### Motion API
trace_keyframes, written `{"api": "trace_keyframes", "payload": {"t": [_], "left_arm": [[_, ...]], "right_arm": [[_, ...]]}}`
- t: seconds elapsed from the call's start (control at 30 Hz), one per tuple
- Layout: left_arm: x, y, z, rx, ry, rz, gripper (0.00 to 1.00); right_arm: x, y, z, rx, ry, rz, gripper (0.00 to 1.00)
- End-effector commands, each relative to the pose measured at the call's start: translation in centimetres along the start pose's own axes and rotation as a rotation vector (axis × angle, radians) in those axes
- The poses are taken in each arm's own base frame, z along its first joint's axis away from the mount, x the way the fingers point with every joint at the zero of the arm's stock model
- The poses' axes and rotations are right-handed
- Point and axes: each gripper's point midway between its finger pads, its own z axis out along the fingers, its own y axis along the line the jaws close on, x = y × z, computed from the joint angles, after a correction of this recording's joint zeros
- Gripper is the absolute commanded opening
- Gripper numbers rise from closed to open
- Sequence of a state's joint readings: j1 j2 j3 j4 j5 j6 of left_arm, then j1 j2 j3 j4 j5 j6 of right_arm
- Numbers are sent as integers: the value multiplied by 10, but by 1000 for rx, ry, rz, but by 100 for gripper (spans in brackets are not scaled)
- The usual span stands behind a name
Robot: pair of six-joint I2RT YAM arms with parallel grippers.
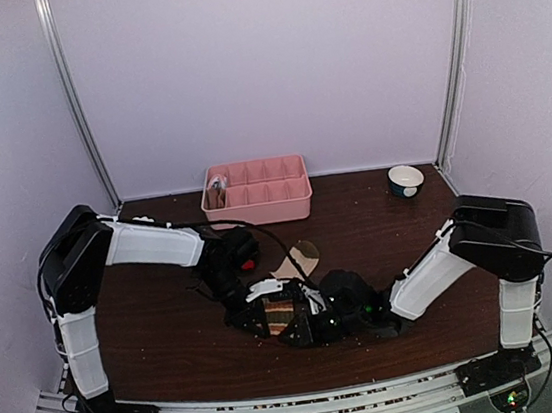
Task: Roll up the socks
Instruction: Roll the sock at the center of the board.
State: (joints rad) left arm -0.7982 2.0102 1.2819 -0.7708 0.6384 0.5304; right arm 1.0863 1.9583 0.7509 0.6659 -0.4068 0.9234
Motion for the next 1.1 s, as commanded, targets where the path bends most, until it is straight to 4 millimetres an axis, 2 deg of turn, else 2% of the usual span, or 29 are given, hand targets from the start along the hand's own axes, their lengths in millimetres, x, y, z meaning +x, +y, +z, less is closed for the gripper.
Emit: {"api": "trace_keyframes", "payload": {"t": [0.0,0.1,0.23,0.4,0.53,0.57,0.63,0.67,0.87,0.97,1.03,1.07], "left_arm": [[13,13,9,2,27,-104,4],[10,15,16,26,16,-100,4],[0,24,26,35,3,-79,3],[-18,33,32,54,-35,-85,2],[-23,28,41,62,-8,-27,2],[-23,26,44,69,5,-13,2],[-23,22,50,90,21,2,2],[-23,18,53,104,21,5,2],[1,-8,63,217,33,-23,3],[11,-19,66,261,33,-33,3],[12,-18,69,259,33,-35,3],[11,-16,69,255,33,-31,3]], "right_arm": [[21,-22,-12,80,46,-78,23],[15,-26,-26,107,3,-120,35],[5,-31,-55,175,-69,-231,44],[4,-42,-78,284,-69,-350,46],[3,-31,-108,303,-179,-548,44],[-2,-29,-120,330,-249,-619,52],[-1,-22,-136,334,-320,-740,97],[-1,-23,-140,346,-325,-780,100],[-5,-26,-136,493,-265,-945,100],[-32,-36,-163,678,-453,-846,100],[-32,-16,-170,505,-568,-790,100],[-29,-14,-177,430,-616,-767,100]]}}
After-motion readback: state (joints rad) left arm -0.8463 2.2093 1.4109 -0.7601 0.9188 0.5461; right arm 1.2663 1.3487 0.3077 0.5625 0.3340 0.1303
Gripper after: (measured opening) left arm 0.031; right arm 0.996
